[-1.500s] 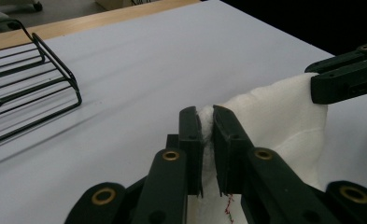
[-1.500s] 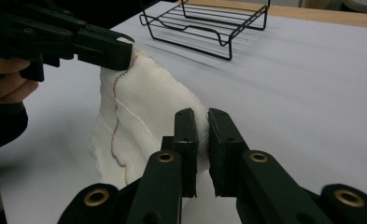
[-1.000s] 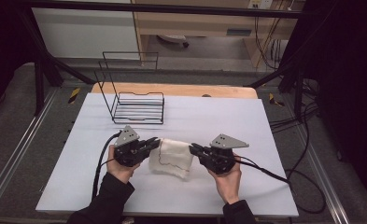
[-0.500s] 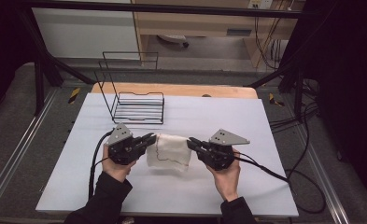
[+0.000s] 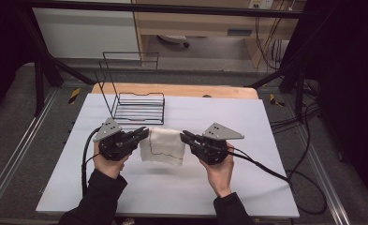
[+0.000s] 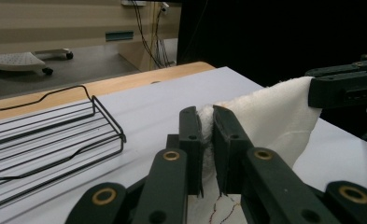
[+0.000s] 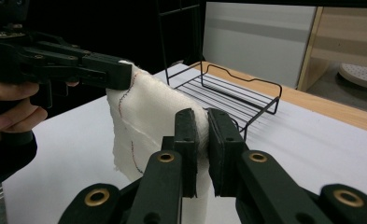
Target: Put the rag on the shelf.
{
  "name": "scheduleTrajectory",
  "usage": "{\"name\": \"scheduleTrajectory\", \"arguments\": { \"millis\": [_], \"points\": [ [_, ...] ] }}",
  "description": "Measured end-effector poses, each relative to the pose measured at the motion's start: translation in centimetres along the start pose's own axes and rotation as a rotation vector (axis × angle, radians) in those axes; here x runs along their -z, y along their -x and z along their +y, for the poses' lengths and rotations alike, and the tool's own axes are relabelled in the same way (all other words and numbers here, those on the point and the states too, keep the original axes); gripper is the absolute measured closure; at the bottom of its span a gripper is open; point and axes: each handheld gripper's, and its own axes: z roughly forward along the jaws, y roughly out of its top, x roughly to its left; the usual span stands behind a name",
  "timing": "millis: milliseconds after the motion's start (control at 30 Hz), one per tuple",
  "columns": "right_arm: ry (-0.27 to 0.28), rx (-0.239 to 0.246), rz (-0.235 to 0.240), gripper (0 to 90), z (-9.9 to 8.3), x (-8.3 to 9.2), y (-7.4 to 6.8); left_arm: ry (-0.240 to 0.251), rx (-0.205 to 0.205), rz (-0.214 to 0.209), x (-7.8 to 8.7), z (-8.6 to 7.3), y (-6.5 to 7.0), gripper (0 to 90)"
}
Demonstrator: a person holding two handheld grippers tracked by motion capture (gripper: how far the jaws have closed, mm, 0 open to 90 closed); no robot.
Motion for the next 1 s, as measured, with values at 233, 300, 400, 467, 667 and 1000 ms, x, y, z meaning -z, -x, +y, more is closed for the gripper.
{"name": "scheduleTrajectory", "arguments": {
  "millis": [233, 300, 400, 467, 667, 1000],
  "points": [
    [0.029, 0.003, 0.005, 83.0, 0.6, -0.5, -0.2, 0.028, 0.003, 0.014, 0.5, 0.5, -0.5, 82.3],
    [0.037, 0.006, 0.002, 83.0, 0.8, -0.6, -0.3, 0.036, 0.001, 0.02, 0.6, 0.6, -0.6, 82.4],
    [0.06, 0.017, 0.0, 83.0, 1.2, -0.8, -0.5, 0.05, 0.003, 0.025, 0.8, 0.9, -0.8, 82.4],
    [0.066, 0.017, -0.001, 83.1, 1.3, -0.9, -0.5, 0.061, 0.005, 0.029, 0.9, 1.1, -0.9, 82.4],
    [0.104, 0.025, 0.001, 83.0, 2.5, -1.1, -0.8, 0.102, 0.013, 0.035, 1.4, 1.8, -1.2, 82.4],
    [0.138, 0.047, 0.004, 83.2, 4.2, -2.0, -1.4, 0.145, 0.009, 0.061, 2.4, 3.1, -2.0, 82.6]
  ]
}}
